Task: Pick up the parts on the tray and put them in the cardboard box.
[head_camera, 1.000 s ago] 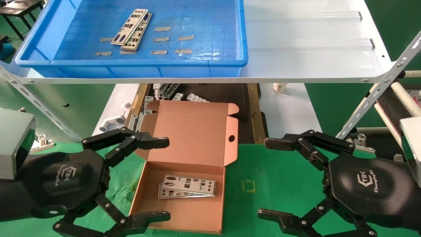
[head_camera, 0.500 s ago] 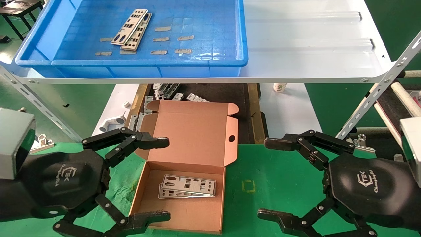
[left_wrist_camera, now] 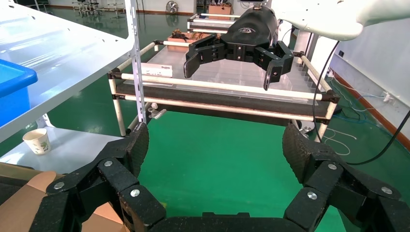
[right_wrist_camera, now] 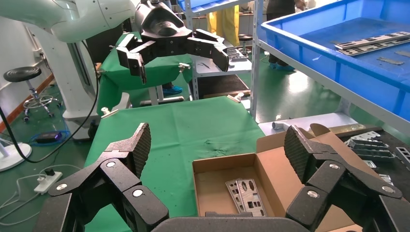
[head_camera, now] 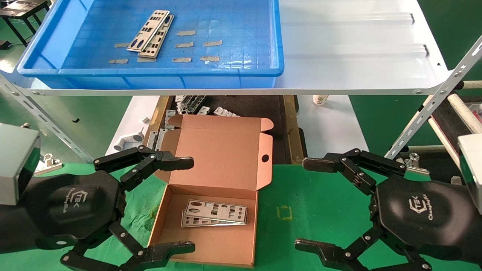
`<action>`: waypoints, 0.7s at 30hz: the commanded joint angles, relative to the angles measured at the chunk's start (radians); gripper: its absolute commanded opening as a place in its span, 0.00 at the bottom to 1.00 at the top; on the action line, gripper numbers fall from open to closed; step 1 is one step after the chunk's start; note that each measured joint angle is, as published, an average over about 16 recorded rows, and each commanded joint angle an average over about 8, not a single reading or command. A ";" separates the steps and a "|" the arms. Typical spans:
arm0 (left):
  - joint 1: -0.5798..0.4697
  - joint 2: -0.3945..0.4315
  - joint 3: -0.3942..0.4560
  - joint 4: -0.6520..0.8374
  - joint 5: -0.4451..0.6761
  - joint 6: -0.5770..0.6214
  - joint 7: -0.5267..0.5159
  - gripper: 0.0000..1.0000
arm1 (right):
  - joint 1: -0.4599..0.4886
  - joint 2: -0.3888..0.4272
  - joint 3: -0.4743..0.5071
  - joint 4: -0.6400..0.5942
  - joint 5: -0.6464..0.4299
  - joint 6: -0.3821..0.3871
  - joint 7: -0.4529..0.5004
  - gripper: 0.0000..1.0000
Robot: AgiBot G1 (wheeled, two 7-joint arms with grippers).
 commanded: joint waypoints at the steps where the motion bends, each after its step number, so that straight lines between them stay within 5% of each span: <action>1: 0.000 0.000 0.000 0.000 0.000 0.000 0.000 1.00 | 0.000 0.000 0.000 0.000 0.000 0.000 0.000 1.00; 21: 0.000 0.000 0.000 0.000 0.000 0.000 0.000 1.00 | 0.000 0.000 0.000 0.000 0.000 0.000 0.000 1.00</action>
